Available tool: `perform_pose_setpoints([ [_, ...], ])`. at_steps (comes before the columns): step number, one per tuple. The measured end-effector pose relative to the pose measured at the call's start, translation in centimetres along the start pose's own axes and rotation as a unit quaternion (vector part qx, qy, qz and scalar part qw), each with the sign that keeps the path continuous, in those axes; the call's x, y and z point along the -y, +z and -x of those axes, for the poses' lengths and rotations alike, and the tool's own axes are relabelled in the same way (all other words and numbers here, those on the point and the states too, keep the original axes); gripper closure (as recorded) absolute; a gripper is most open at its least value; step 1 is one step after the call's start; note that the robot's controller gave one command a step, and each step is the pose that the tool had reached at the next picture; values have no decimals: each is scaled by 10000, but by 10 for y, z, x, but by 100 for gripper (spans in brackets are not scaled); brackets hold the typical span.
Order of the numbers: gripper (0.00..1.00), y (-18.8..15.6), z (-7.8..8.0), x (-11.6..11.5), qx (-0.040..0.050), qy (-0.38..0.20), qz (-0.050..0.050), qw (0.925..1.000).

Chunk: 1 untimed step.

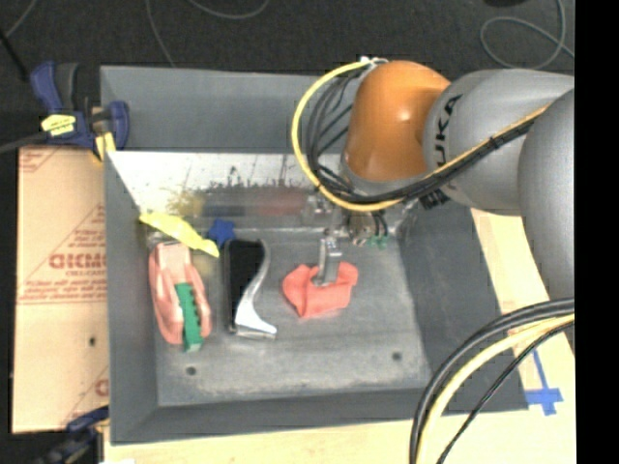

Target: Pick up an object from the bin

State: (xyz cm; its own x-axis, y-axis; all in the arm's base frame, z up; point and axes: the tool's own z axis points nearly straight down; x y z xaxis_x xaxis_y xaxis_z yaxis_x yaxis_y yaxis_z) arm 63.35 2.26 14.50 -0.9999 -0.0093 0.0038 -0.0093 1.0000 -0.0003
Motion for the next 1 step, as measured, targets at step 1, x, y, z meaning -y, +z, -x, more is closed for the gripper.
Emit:
perform_pose_setpoints([
  [1,0,-5,2,0,41,1,1,10000],
])
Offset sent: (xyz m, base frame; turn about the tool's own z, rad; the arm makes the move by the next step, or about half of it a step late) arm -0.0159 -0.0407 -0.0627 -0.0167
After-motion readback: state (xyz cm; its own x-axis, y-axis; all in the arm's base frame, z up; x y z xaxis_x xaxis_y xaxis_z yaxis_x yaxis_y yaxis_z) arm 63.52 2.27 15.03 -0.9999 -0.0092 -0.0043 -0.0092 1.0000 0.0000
